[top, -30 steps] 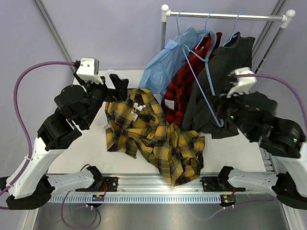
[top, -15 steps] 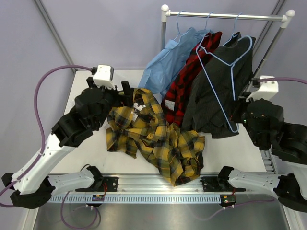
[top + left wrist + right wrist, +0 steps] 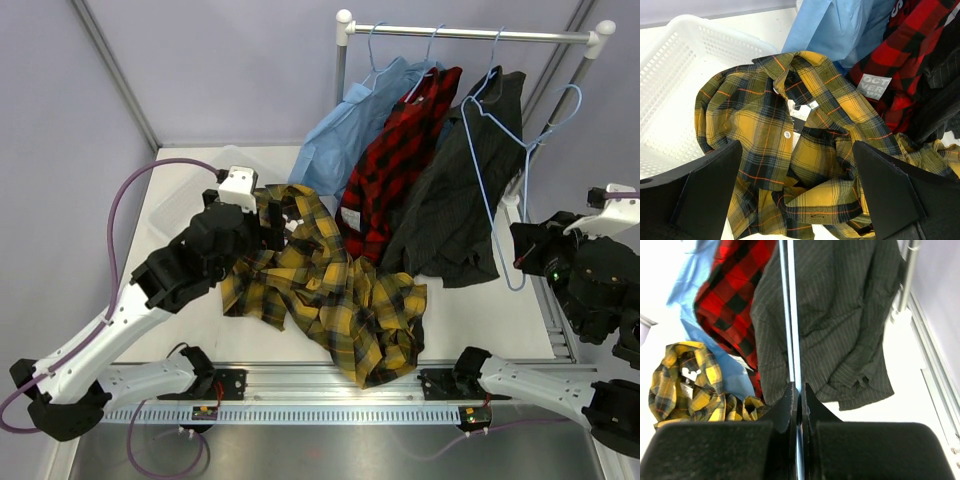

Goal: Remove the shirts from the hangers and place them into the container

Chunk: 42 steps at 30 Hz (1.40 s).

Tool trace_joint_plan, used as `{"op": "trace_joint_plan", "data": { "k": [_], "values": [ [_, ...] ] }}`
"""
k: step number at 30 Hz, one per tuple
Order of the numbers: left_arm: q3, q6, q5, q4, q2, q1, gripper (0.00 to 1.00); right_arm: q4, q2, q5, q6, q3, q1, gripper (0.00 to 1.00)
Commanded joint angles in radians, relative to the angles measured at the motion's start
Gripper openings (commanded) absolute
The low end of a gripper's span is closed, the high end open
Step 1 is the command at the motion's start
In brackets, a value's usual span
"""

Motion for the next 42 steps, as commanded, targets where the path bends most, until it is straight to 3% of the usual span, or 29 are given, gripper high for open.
{"op": "trace_joint_plan", "data": {
  "k": [1,11,18,24,31,42],
  "values": [
    [0.025,-0.019,0.006,0.047,-0.005,0.003,0.99,0.200,-0.039,-0.041,-0.125,-0.045,-0.001,0.00],
    [0.054,-0.017,0.024,0.047,0.041,0.003,0.99,0.429,-0.038,-0.005,-0.291,-0.025,-0.001,0.00],
    [0.059,-0.017,0.014,0.049,0.038,0.003,0.99,0.295,0.077,0.188,-0.242,0.066,-0.001,0.00],
    [0.050,-0.024,0.014,0.047,0.030,0.003,0.99,0.203,0.163,0.222,-0.165,0.107,-0.003,0.00],
    [0.028,-0.027,0.012,0.047,0.005,0.003,0.99,0.115,0.235,0.109,-0.026,0.090,-0.081,0.00],
    [-0.010,-0.042,0.011,0.035,-0.035,0.003,0.99,0.311,0.304,-0.060,-0.088,0.004,-0.280,0.00]
  ]
}}
